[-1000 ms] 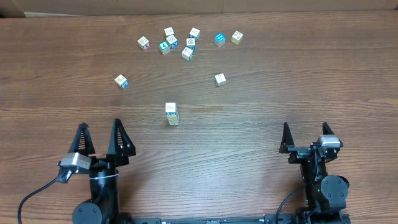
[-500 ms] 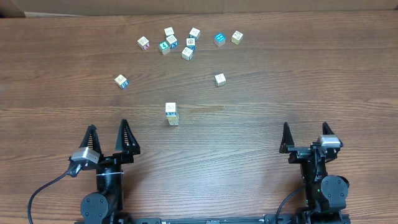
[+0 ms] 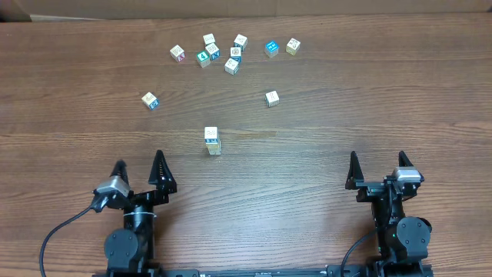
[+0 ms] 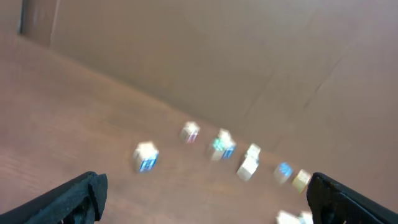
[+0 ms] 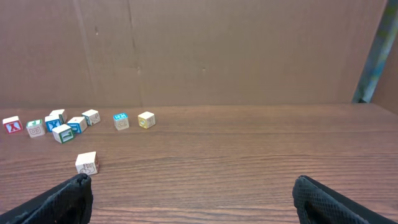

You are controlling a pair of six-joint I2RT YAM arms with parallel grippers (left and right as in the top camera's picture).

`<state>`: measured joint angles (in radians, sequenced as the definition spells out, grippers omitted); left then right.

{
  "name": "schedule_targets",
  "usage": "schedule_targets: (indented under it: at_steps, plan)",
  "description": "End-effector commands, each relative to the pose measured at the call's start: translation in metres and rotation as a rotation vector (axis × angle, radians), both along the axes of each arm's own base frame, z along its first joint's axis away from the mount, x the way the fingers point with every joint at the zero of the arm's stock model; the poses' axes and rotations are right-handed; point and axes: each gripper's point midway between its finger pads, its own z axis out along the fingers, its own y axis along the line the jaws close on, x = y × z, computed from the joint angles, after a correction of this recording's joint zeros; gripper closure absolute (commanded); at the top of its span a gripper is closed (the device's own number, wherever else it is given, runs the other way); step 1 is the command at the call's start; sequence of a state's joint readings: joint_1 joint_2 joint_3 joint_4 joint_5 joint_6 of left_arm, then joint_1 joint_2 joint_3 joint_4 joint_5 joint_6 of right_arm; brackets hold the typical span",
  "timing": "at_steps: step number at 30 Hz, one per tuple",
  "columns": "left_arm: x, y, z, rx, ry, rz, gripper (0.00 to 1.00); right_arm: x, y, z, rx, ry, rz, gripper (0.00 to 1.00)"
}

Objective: Form a tower

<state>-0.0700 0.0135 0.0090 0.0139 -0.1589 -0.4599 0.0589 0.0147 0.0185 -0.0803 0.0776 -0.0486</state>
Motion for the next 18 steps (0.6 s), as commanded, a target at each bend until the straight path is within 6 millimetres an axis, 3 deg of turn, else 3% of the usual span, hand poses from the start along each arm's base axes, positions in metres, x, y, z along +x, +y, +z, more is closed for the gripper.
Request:
schedule_targets:
  at_steps: [1,18]
  plan:
    - [-0.0011,0.0026,-0.0193,0.024,0.076,0.011,0.00,-0.0001,0.0000,-0.0017,-0.002,-0.005,0.001,0.00]
    - [-0.0009,0.0025,-0.0178,0.024,0.070,0.011,0.01,-0.0001,0.0000,-0.0017,-0.002,-0.005,0.001,0.00]
